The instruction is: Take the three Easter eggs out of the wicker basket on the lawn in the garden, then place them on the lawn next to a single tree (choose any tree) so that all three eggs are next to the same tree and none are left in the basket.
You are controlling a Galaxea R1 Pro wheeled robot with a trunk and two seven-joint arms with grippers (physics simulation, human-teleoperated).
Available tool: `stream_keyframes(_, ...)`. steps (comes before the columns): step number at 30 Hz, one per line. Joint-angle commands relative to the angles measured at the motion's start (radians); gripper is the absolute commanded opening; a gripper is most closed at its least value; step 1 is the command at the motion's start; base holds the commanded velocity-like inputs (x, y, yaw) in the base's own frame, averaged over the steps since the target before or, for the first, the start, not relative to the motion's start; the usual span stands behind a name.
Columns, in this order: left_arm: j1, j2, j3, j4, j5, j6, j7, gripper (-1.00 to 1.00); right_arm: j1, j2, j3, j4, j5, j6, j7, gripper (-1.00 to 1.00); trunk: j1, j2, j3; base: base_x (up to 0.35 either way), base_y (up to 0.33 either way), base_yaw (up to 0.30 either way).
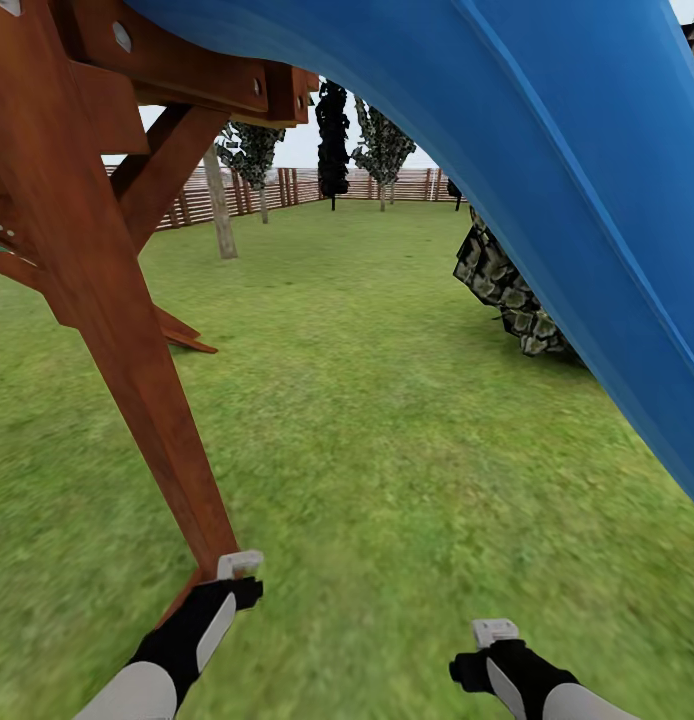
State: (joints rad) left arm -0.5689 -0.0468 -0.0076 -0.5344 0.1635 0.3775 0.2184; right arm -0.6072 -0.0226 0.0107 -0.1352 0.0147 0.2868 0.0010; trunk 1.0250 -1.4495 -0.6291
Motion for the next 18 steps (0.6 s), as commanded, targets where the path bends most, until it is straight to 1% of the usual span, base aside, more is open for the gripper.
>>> stream_keyframes(1, 0.000, 0.000, -0.001, -0.018, 0.011, 0.005, 0.008, 1.00, 0.000, -0.001, 0.000, -0.003, 0.001, 0.006, 0.001, 1.00, 0.000, 0.000, -0.001, 0.000, 0.000, 0.000)
stream_keyframes(5, 0.000, -0.001, -0.002, -0.040, 0.013, 0.006, 0.010, 1.00, 0.000, -0.003, 0.000, -0.006, 0.001, 0.006, 0.003, 1.00, 0.000, 0.000, -0.001, 0.000, 0.000, 0.000)
stream_keyframes(12, 0.000, 0.000, -0.001, -0.045, 0.013, 0.006, 0.009, 1.00, 0.000, -0.002, 0.001, -0.019, 0.001, 0.006, 0.006, 1.00, 0.000, 0.000, -0.001, 0.000, 0.000, 0.000)
stream_keyframes(15, 0.016, -0.005, 0.000, -0.039, 0.030, 0.015, 0.010, 1.00, -0.008, 0.013, 0.008, -0.026, 0.002, 0.002, 0.010, 1.00, 0.000, 0.000, -0.001, 0.000, 0.000, 0.000)
stream_keyframes(18, 0.018, -0.006, 0.000, -0.038, 0.028, 0.014, 0.010, 1.00, -0.008, 0.012, 0.008, -0.024, 0.003, 0.002, 0.010, 1.00, 0.000, 0.000, -0.001, 0.000, 0.000, 0.000)
